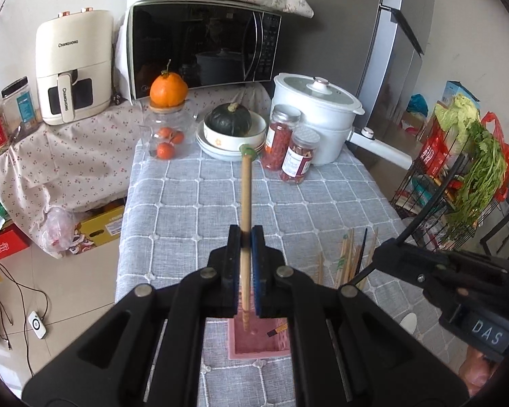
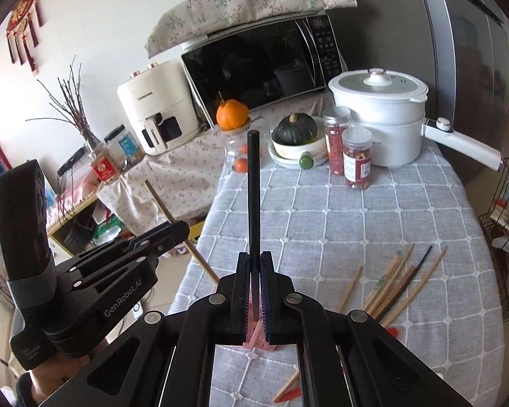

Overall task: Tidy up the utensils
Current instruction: 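Carry both chopsticks to the pink basket and drop them in, then move both tools back to the utensils and open over the spoons, then grasp the white spoon with the right tool while the left tool reaches the red spoon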

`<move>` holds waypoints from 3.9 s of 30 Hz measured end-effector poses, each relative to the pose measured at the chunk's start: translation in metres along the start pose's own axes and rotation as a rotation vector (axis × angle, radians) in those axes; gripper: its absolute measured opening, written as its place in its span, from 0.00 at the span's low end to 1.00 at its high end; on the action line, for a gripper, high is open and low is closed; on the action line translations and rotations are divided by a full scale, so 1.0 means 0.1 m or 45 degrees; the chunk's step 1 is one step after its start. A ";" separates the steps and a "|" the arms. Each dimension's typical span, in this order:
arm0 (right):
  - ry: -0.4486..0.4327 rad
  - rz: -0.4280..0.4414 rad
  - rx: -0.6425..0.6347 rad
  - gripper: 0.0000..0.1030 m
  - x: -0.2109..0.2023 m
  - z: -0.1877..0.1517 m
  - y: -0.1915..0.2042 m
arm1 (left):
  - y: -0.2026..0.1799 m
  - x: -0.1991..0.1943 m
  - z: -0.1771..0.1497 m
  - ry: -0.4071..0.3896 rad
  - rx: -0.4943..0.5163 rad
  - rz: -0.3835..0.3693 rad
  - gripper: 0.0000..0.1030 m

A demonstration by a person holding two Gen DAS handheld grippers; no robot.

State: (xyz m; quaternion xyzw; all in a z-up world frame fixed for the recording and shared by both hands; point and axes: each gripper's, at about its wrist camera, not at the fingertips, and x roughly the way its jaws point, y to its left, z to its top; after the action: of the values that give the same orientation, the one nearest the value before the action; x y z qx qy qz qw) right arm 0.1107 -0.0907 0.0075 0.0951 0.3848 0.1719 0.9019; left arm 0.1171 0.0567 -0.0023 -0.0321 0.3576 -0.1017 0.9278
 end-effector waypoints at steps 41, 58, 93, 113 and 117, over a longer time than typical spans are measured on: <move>0.089 -0.300 0.359 0.72 -0.66 -0.35 -1.67 | -0.55 -0.32 -0.50 0.089 0.132 -0.104 0.93; 0.640 -0.323 0.672 0.75 -0.03 -1.26 -2.58 | -1.55 0.80 -0.90 0.599 0.251 -0.311 0.53; 0.730 -0.250 0.631 0.19 0.13 -1.37 -2.50 | -1.97 1.48 -0.98 0.684 0.446 -0.259 0.19; 0.499 -0.283 0.480 0.05 -0.01 -1.04 -2.23 | -1.97 1.22 -0.77 0.519 0.404 -0.278 0.28; 0.365 -0.273 0.395 0.05 -0.21 -0.85 -2.05 | -1.81 0.93 -0.64 0.416 0.339 -0.281 0.28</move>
State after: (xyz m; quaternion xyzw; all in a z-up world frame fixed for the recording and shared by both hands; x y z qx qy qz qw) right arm 0.0836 -0.2848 -0.0993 0.1658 0.5387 0.0258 0.8256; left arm 0.1117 -0.1393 -0.0871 0.0685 0.4806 -0.2528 0.8369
